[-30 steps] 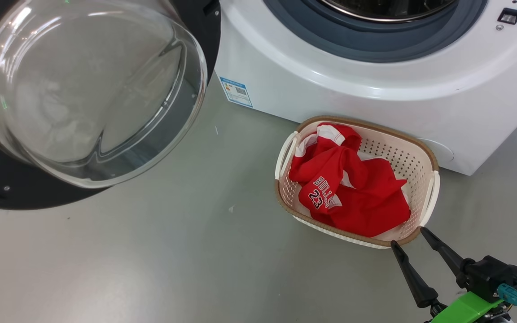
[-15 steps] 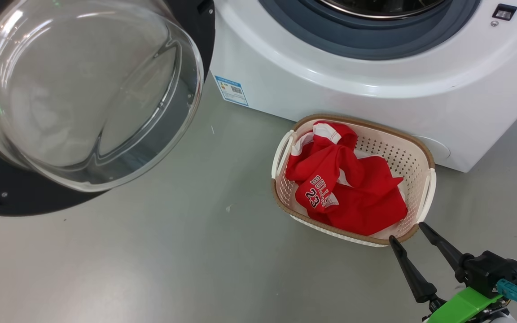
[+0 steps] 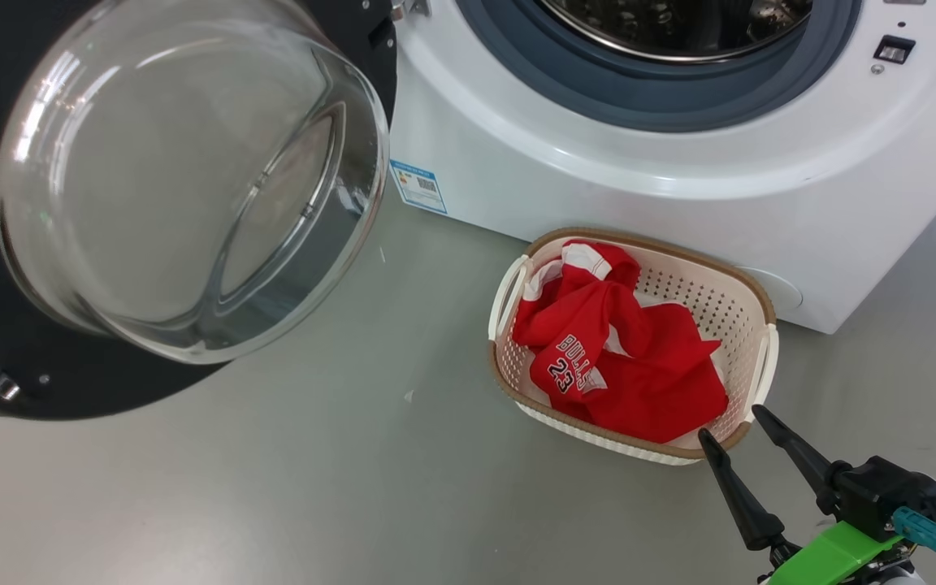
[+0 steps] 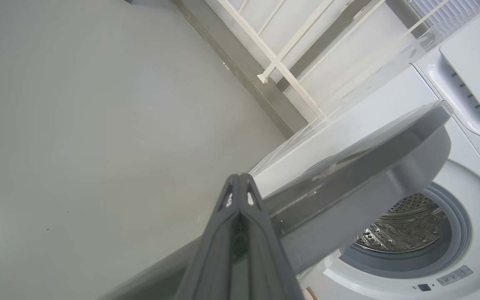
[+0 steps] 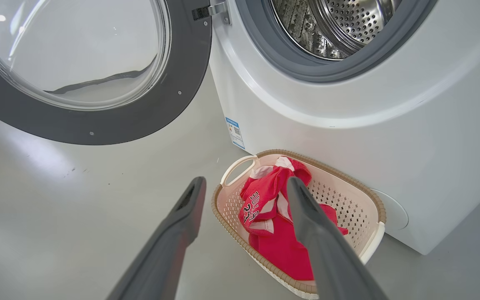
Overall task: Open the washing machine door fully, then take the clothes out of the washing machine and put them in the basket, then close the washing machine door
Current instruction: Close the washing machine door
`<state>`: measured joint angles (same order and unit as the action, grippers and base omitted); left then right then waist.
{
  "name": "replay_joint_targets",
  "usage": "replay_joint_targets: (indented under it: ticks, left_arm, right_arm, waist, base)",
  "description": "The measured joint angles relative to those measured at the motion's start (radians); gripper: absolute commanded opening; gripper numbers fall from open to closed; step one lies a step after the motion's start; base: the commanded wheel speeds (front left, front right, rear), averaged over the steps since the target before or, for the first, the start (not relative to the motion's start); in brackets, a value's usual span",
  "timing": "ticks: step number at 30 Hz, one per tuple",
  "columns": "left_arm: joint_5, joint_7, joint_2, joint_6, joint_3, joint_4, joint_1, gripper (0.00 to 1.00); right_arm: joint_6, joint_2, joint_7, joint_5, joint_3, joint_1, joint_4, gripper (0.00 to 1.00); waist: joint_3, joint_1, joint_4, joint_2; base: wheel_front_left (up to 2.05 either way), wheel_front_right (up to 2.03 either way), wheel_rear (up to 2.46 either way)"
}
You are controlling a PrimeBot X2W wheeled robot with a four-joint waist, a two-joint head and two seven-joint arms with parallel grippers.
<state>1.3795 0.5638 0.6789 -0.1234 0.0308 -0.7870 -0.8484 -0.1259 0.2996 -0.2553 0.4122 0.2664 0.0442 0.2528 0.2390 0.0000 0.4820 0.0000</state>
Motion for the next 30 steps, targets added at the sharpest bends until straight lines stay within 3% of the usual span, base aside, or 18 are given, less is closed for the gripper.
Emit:
replay_joint_targets:
  ticks: [14, 30]
  left_arm:
    - [0.067, 0.085, 0.038, 0.0, -0.031, 0.157, 0.098, 0.0]
    - [0.155, 0.179, 0.02, 0.0, -0.078, 0.381, 0.192, 0.0]
  right_arm:
    - [0.0, -0.019, 0.0, 0.0, -0.004, -0.005, 0.0, 1.0]
    - [0.0, -0.032, 0.0, 0.0, -0.014, -0.025, 0.0, 1.0]
  waist:
    - [-0.04, 0.0, -0.016, 0.0]
    - [-0.061, 0.0, -0.03, 0.0]
  base:
    - [0.0, 0.0, 0.0]
    - [0.0, 0.0, 0.0]
